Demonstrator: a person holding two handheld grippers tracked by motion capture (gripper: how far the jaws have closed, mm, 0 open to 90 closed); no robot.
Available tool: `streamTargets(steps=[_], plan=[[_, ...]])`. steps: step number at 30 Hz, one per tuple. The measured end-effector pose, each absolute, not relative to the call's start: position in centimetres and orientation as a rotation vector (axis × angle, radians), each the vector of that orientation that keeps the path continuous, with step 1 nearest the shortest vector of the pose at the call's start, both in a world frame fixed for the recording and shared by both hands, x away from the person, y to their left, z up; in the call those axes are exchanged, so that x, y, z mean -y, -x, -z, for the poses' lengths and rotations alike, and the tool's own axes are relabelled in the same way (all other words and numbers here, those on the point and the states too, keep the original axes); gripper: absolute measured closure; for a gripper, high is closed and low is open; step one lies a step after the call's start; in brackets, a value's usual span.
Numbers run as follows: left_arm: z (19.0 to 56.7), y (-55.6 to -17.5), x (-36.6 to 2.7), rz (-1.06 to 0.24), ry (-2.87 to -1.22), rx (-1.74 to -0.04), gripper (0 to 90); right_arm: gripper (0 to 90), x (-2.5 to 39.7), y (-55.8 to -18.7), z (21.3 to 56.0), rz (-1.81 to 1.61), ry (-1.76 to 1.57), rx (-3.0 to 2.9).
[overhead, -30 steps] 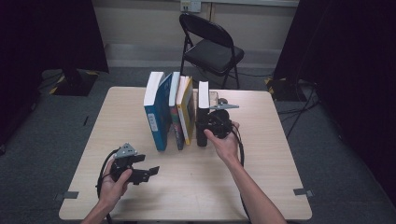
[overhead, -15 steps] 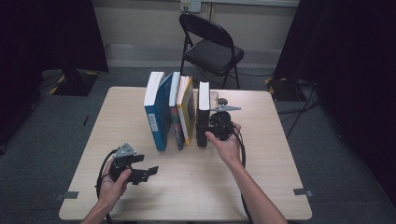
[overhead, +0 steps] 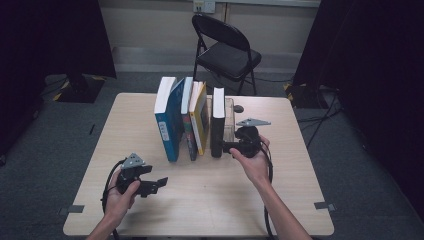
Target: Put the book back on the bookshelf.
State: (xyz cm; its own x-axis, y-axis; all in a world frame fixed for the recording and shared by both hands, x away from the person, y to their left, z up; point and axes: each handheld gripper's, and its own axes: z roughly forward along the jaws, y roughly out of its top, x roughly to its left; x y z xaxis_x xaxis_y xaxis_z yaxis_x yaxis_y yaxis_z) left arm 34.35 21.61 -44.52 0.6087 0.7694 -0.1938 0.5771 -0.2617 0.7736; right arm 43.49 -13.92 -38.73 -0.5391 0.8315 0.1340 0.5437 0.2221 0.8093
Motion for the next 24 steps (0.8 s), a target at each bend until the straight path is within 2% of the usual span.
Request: streamTargets(steps=[14,20,24], plan=[[44.8,-35.0,-22.9,-0.321,-1.949,-1.156,19.7,15.5,19.8,-39.3,39.0,-1.215,-1.32,-2.112],[45.0,-35.1,-23.4,-0.328,-1.974,-1.176,18.9,16.2,22.9,-37.6,40.8,-1.176,-1.38,-2.086],[45.4,-35.5,-23.7,-0.327,-1.96,-1.266,19.8,16.1,24.9,-36.7,42.7,-1.14,-1.455,-2.077]])
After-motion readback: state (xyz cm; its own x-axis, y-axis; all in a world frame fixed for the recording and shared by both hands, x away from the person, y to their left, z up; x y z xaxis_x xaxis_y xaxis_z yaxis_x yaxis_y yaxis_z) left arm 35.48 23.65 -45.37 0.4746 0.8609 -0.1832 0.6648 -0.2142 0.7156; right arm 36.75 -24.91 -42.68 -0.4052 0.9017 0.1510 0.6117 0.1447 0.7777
